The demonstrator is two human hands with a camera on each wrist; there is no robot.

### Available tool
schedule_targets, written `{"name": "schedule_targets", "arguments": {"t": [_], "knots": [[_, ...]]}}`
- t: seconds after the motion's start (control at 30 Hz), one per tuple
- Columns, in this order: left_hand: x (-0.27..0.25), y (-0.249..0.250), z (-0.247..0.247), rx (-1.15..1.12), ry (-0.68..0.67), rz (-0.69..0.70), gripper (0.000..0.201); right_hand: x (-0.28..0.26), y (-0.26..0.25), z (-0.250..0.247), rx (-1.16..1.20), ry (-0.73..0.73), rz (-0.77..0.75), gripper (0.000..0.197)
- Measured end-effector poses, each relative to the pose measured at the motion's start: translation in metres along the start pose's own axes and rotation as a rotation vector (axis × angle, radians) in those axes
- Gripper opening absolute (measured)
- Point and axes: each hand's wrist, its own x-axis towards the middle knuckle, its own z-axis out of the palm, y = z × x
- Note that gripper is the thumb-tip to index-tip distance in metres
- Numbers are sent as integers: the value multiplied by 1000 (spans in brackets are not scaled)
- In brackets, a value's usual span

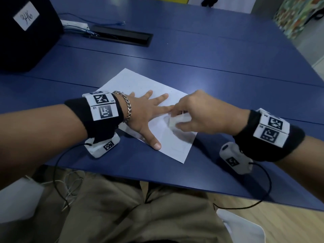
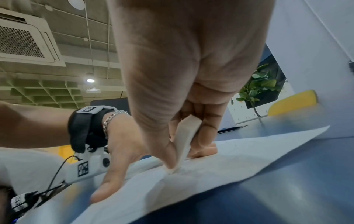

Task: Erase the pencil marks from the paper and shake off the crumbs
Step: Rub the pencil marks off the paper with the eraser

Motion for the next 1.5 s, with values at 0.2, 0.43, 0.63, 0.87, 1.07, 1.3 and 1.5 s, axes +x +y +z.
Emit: {"name": "schedule_targets", "arguments": {"t": [0.2, 0.43, 0.63, 0.87, 1.07, 1.3, 1.5], "knots": [[0, 1, 0, -9, 0, -10, 145, -17, -19, 3, 72, -206, -101, 30], [3, 0, 1, 0, 1, -12, 146, -14, -15, 1, 43, -117, -5, 25], [6, -5, -5, 50, 41, 78, 151, -30, 2, -5, 121, -12, 71, 28], [2, -21, -19, 143, 214, 72, 152, -51, 6, 1, 37, -10, 202, 19], [-27, -26, 5, -99, 326, 114, 97, -63, -2, 8, 15, -8, 242, 27], [-43, -25, 32, -202, 154, 241, 94, -42, -36, 5, 70, -18, 97, 27], [-37, -18, 36, -170, 127, 220, 113, -13, -53, 15, 114, -36, 7, 22]]}}
